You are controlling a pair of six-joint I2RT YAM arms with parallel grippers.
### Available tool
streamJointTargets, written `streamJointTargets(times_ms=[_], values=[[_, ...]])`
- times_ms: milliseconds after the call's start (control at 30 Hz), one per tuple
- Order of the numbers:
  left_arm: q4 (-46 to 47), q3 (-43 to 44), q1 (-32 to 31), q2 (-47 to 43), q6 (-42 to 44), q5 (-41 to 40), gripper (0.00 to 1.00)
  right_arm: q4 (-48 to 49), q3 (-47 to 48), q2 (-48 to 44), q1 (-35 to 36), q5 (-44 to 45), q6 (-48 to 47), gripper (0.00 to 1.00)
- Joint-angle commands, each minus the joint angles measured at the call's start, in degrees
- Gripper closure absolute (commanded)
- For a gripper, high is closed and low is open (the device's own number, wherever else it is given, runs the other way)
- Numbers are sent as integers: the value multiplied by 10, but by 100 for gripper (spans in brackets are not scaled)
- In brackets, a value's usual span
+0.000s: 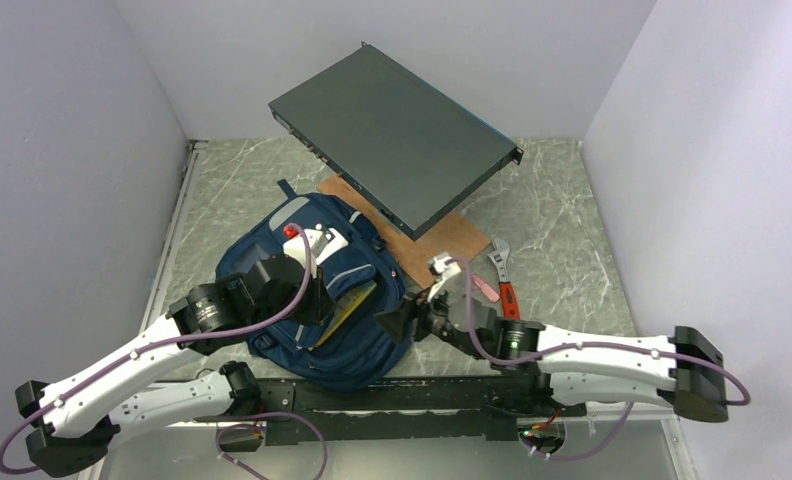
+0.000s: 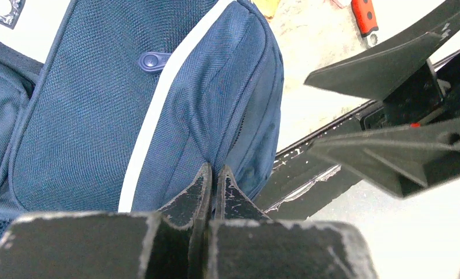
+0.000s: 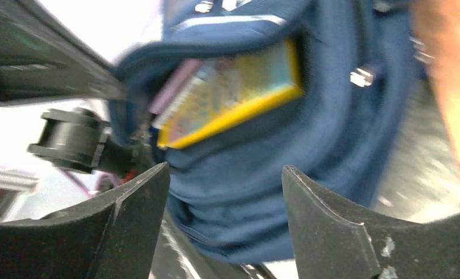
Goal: Pack the student bag
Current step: Place the stationery in the student bag, then pick up the stationery from the center of the board.
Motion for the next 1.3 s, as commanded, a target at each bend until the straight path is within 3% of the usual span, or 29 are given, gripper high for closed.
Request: streamJointTargets(times_ms=[0, 100, 267, 433, 633, 800, 967, 1067, 1267], values=[[40, 16, -7, -11, -31, 10, 100, -168, -60, -104, -8, 102, -2, 24], [31, 17, -7, -12, -38, 2, 100, -245, -79, -182, -50, 135, 28, 20], [50, -1, -7, -18, -37, 0, 100, -328, -99, -252, -189, 159, 74, 16], [59, 2, -7, -6, -38, 8, 100, -339, -76, -181, -338, 98, 68, 17], [88, -8, -7, -2, -29, 28, 100, -304, -49, -72, -512, -46, 31, 20], [59, 30, -7, 38, -15, 30, 100, -310, -8, -30, -537, -39, -32, 22], [77, 18, -7, 32, -24, 37, 100, -294, 16, -13, -537, -100, -111, 24], [99, 4, -7, 24, -27, 38, 100, -278, 22, 15, -537, -118, -122, 25], [58, 42, -7, 52, -18, 37, 100, -255, 30, 96, -538, -126, -118, 30]])
